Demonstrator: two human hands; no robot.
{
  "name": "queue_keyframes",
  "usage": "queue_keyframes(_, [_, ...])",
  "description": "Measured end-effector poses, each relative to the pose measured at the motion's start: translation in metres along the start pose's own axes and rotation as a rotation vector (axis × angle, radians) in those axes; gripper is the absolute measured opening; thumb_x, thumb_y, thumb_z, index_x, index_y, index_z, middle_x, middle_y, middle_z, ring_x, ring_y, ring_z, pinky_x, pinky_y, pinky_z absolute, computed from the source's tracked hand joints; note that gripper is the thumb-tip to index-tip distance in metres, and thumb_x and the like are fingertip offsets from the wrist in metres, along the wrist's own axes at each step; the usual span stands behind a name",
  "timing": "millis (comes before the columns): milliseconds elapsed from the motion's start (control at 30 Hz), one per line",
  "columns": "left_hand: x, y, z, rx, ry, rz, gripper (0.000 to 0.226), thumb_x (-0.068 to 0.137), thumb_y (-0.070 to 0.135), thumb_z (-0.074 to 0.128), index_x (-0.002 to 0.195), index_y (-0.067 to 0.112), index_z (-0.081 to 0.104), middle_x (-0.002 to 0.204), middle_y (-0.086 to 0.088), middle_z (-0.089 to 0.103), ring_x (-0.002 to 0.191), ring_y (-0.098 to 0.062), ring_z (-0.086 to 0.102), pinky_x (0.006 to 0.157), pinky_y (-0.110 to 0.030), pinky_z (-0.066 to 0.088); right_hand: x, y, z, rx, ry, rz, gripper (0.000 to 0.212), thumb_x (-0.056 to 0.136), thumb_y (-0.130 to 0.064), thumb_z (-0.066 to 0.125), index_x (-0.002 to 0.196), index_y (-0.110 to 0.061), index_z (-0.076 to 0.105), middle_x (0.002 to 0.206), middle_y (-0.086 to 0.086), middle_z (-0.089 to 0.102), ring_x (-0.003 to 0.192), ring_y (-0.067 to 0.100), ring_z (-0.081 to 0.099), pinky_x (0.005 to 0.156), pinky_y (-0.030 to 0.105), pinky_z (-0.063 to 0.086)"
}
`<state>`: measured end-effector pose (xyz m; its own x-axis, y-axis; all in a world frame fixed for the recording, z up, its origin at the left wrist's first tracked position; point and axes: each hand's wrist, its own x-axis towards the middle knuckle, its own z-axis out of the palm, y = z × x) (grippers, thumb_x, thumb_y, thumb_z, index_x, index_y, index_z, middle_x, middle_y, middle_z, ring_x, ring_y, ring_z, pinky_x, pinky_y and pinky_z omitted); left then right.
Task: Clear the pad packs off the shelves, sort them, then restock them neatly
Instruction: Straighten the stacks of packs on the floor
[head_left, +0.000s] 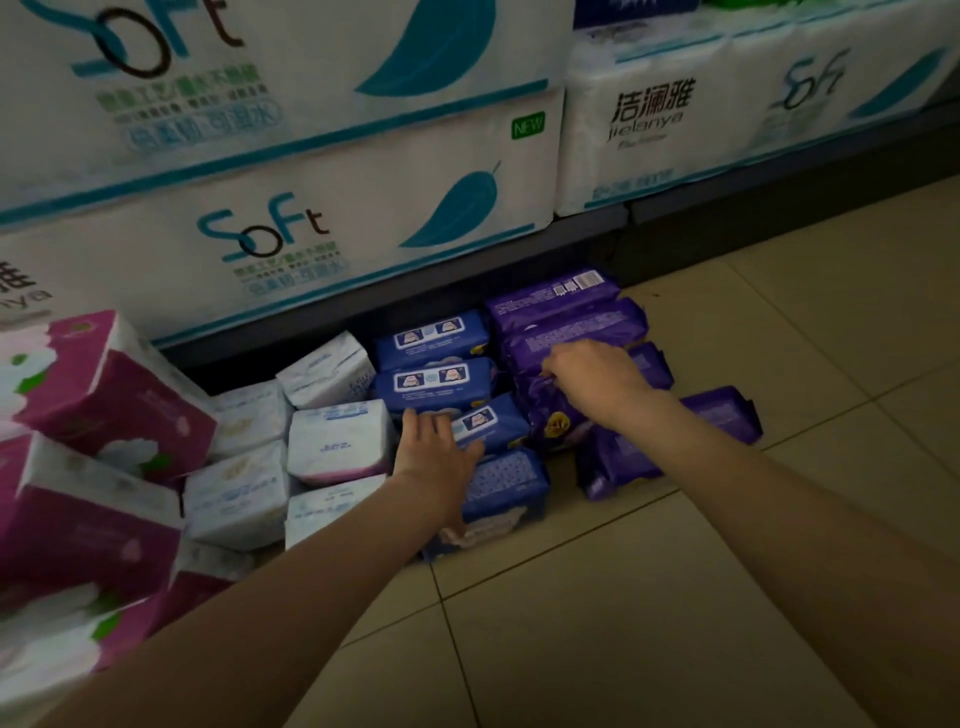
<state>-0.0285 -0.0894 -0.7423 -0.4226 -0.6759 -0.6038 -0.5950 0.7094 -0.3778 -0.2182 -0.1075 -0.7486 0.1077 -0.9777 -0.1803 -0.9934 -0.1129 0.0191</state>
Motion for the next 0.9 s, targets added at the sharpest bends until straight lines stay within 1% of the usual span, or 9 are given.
queue_keyframes(167, [-0.003, -0.002, 0.003, -0.103, -0.005, 0.009, 0.1, 0.074, 0.068, 0.059, 0.148, 0.022, 0.01, 0.152, -0.022, 0.012, 0.141, -0.039, 0.008, 0.11, -0.061, -0.005, -0.021, 0.011, -0.026, 0.165, -0.114, -0.009, 0.041, 0.085, -0.041, 0.064, 0.117, -0.018, 0.054, 0.12, 0.003, 0.051, 0.112, 0.022, 0.046, 0.081, 0.031, 0.038])
queue_keyframes(300, [-0.003, -0.004, 0.007, -0.204, 0.023, 0.0, 0.092, 0.075, 0.065, 0.06, 0.144, 0.021, 0.017, 0.152, -0.02, 0.011, 0.14, -0.039, 0.011, 0.11, -0.06, -0.002, -0.056, 0.021, -0.027, -0.141, -0.361, -0.023, 0.071, 0.073, -0.059, 0.067, 0.129, -0.023, 0.043, 0.133, 0.004, 0.039, 0.124, 0.025, 0.034, 0.098, 0.038, 0.032])
queue_keyframes(367, [-0.004, -0.002, 0.01, -0.207, 0.022, -0.004, 0.09, 0.077, 0.062, 0.06, 0.143, 0.019, 0.017, 0.152, -0.022, 0.008, 0.14, -0.041, 0.01, 0.11, -0.06, -0.001, -0.07, 0.016, -0.006, -0.314, -0.405, -0.023, 0.079, 0.08, -0.05, 0.064, 0.142, -0.02, 0.027, 0.142, 0.007, 0.031, 0.13, 0.028, 0.03, 0.104, 0.041, 0.028])
queue_keyframes(433, [-0.006, -0.004, 0.01, -0.204, 0.037, 0.023, 0.086, 0.08, 0.06, 0.058, 0.144, 0.019, 0.018, 0.153, -0.022, 0.004, 0.14, -0.041, 0.007, 0.11, -0.06, -0.002, -0.078, 0.01, 0.008, -0.38, -0.343, -0.02, 0.071, 0.088, -0.033, 0.059, 0.145, -0.016, 0.02, 0.144, 0.007, 0.03, 0.13, 0.028, 0.032, 0.105, 0.04, 0.027])
queue_keyframes(567, [-0.014, -0.017, 0.014, -0.249, 0.121, 0.088, 0.073, 0.085, 0.055, 0.053, 0.143, 0.02, 0.024, 0.155, -0.012, 0.007, 0.141, -0.035, 0.011, 0.112, -0.055, 0.001, -0.081, -0.006, 0.003, -0.323, -0.249, -0.079, 0.068, 0.087, -0.036, 0.06, 0.143, -0.018, 0.026, 0.142, 0.004, 0.034, 0.127, 0.024, 0.035, 0.101, 0.036, 0.028])
queue_keyframes(633, [-0.021, -0.026, 0.018, -0.243, 0.186, 0.074, 0.065, 0.088, 0.049, 0.052, 0.14, 0.017, 0.029, 0.153, -0.01, 0.015, 0.137, -0.033, 0.02, 0.113, -0.052, 0.007, -0.079, -0.02, -0.002, -0.34, -0.21, -0.094, 0.062, 0.091, -0.024, 0.055, 0.145, -0.018, 0.024, 0.143, 0.006, 0.029, 0.127, 0.026, 0.033, 0.098, 0.036, 0.031])
queue_keyframes(767, [-0.04, -0.061, 0.017, -0.196, 0.356, 0.083, 0.057, 0.09, 0.035, 0.05, 0.14, 0.014, 0.032, 0.145, -0.01, 0.03, 0.129, -0.031, 0.033, 0.109, -0.045, 0.019, -0.067, -0.04, -0.028, -0.283, -0.352, -0.059, 0.053, 0.094, -0.008, 0.048, 0.142, -0.017, 0.03, 0.139, 0.01, 0.031, 0.122, 0.029, 0.041, 0.089, 0.035, 0.041])
queue_keyframes(833, [-0.049, -0.093, 0.009, -0.184, 0.577, 0.086, 0.048, 0.076, 0.029, 0.064, 0.119, 0.01, 0.055, 0.123, -0.013, 0.053, 0.108, -0.031, 0.054, 0.096, -0.042, 0.039, -0.054, -0.05, -0.062, -0.221, -0.336, -0.07, 0.042, 0.094, -0.008, 0.045, 0.135, -0.015, 0.041, 0.131, 0.01, 0.04, 0.118, 0.028, 0.047, 0.083, 0.032, 0.042])
queue_keyframes(900, [-0.061, -0.131, -0.002, -0.226, 0.774, 0.074, 0.033, 0.06, 0.028, 0.065, 0.087, 0.01, 0.067, 0.089, -0.011, 0.065, 0.073, -0.03, 0.064, 0.072, -0.038, 0.052, -0.034, -0.072, -0.112, -0.147, -0.208, -0.098, 0.041, 0.092, -0.006, 0.045, 0.132, -0.016, 0.046, 0.126, 0.01, 0.043, 0.12, 0.029, 0.047, 0.083, 0.03, 0.041])
